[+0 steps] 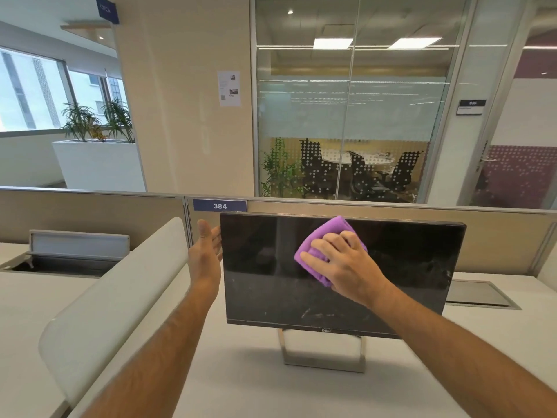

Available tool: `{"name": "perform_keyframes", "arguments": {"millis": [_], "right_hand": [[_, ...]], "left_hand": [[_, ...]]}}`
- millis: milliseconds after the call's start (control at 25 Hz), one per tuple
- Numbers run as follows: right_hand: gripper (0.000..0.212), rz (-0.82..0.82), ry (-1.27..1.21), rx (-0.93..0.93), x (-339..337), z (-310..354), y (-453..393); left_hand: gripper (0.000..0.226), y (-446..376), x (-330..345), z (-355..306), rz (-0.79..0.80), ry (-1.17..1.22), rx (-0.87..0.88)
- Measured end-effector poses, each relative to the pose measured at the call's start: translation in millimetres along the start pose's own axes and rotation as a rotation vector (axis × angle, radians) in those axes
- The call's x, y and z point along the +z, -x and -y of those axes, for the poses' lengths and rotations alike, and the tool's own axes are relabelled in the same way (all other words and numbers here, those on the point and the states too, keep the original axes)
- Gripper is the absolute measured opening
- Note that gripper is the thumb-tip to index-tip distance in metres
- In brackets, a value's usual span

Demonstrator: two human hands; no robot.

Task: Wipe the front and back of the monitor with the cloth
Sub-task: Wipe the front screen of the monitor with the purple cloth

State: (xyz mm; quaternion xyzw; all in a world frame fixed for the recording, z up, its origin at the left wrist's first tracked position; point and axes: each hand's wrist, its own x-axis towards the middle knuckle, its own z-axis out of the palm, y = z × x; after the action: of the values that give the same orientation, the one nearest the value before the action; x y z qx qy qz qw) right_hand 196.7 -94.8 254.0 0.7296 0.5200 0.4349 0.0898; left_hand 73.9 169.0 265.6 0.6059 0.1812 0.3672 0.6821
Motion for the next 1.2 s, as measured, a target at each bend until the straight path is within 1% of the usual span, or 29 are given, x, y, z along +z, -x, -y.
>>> {"name": "perform_keyframes", "arguments": {"millis": [40,80,120,160,200,240,320,360,400,480,520,560,640,680,720,800,840,880,920,1000,1040,1080,1160,1200], "right_hand": [[0.048,0.005,0.009,-0.017,-0.1,0.2,0.3],[0.048,0.032,0.025,-0.133,2.6,2.3,4.4],[0.049,0.095,0.043,-0.281,3.5,3.6,10.8],[0.051,0.121,0.056,-0.373,1.2,1.7,15.1],[0.053,0.115,0.065,-0.358,-2.5,-3.5,16.6],[0.053,0.075,0.063,-0.250,-4.1,-10.5,16.4],[0.055,-0.023,0.020,0.053,-6.9,-19.8,18.0],[0.057,-0.028,0.014,0.081,-6.7,-19.1,20.2],[0.058,-0.002,0.027,-0.002,-4.2,-15.6,24.5],[0.060,0.118,0.052,-0.263,-1.6,-10.0,37.3],[0.060,0.122,0.060,-0.294,-5.3,-13.8,39.4],[0.060,0.103,0.058,-0.232,-7.8,-19.9,38.8],[0.061,0.007,0.019,0.029,-9.1,-30.1,37.7],[0.062,-0.008,-0.002,0.111,-9.5,-30.5,39.3],[0.063,0.005,-0.001,0.082,-8.2,-28.5,42.8],[0.062,0.106,0.025,-0.184,-1.9,-21.0,57.8],[0.063,0.146,0.042,-0.278,-3.7,-22.1,63.3],[0.064,0.151,0.052,-0.273,-6.8,-27.2,64.7],[0.064,0.119,0.045,-0.183,-7.8,-33.3,63.6],[0.064,0.008,-0.015,0.101,-8.4,-43.2,61.6],[0.065,-0.004,-0.026,0.148,-8.2,-42.9,62.1],[0.064,0.011,-0.013,0.081,-5.5,-39.8,65.1],[0.065,0.132,0.028,-0.212,-1.2,-33.0,79.5],[0.066,0.157,0.043,-0.274,-3.7,-36.8,83.6]], "left_hand": [[0.093,0.2,0.3,0.0,-0.002,-0.006,0.001],[0.095,0.3,0.5,0.0,-0.003,-0.011,0.002],[0.095,0.5,0.8,-0.5,-0.005,-0.009,0.002],[0.092,0.8,0.8,-0.8,-0.006,-0.004,0.002],[0.090,0.9,0.6,-0.9,-0.008,0.001,0.004],[0.089,1.0,0.7,-0.9,-0.009,0.003,0.007],[0.089,2.2,1.7,-0.6,-0.015,-0.004,0.006],[0.090,2.9,2.5,-0.8,-0.017,-0.009,0.008],[0.091,3.7,3.0,-0.8,-0.018,-0.013,0.012],[0.094,4.3,3.7,-0.7,-0.020,-0.019,0.022],[0.093,4.4,4.1,-0.7,-0.021,-0.019,0.025],[0.091,4.4,4.6,-0.5,-0.023,-0.016,0.028],[0.089,4.5,5.7,0.1,-0.030,-0.014,0.028],[0.090,4.7,6.3,0.3,-0.035,-0.016,0.027],[0.091,5.2,7.1,0.3,-0.039,-0.019,0.029],[0.093,6.8,7.9,0.0,-0.043,-0.027,0.032],[0.094,7.6,8.3,-0.2,-0.045,-0.030,0.034],[0.093,8.1,8.5,-0.3,-0.045,-0.031,0.039],[0.092,8.6,8.8,-1.0,-0.046,-0.030,0.042],[0.098,10.0,9.7,-2.8,-0.051,-0.035,0.038],[0.105,10.6,10.2,-3.6,-0.055,-0.041,0.033],[0.112,10.9,10.5,-4.3,-0.063,-0.048,0.028],[0.120,12.1,11.1,-5.4,-0.080,-0.061,0.025],[0.123,12.4,11.3,-5.9,-0.084,-0.066,0.024]]}}
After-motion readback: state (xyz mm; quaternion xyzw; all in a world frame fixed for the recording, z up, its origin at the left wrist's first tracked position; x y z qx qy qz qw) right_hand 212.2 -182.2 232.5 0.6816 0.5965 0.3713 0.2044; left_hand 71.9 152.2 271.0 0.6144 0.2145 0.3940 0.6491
